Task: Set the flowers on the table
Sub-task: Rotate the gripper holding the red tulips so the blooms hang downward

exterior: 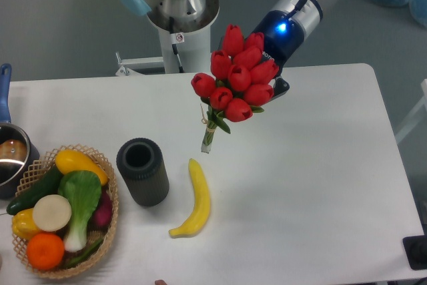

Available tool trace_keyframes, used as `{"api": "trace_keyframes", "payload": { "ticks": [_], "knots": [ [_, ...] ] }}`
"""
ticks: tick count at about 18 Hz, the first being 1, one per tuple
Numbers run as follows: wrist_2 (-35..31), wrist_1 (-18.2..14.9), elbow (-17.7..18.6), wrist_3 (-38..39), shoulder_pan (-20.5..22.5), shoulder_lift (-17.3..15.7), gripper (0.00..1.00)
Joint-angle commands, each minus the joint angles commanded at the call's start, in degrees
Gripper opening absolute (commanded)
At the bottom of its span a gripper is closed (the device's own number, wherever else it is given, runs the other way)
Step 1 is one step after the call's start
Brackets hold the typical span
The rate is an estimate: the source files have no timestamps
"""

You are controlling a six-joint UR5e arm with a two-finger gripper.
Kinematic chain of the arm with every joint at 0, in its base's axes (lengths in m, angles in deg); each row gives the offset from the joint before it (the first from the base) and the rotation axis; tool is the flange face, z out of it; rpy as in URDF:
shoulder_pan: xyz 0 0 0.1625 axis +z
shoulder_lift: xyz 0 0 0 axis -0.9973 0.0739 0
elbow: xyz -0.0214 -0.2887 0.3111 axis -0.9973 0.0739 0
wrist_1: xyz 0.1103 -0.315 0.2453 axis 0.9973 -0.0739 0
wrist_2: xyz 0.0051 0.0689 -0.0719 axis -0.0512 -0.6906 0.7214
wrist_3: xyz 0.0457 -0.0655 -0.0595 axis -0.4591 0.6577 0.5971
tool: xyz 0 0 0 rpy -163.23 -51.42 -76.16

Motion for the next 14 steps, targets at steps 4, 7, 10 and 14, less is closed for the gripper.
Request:
{"api": "trace_keyframes", "payload": {
  "ticks": [4,7,10,14],
  "knots": [
    [-0.26,-0.09,-0.35,0.18,-0.27,-0.09,0.39],
    [-0.44,-0.18,0.61,0.09,1.05,-0.52,0.39],
    [-0.44,-0.18,0.88,0.00,2.46,-0.88,0.39],
    [-0.96,-0.18,0.62,0.09,2.72,-1.05,0.39]
  ]
}}
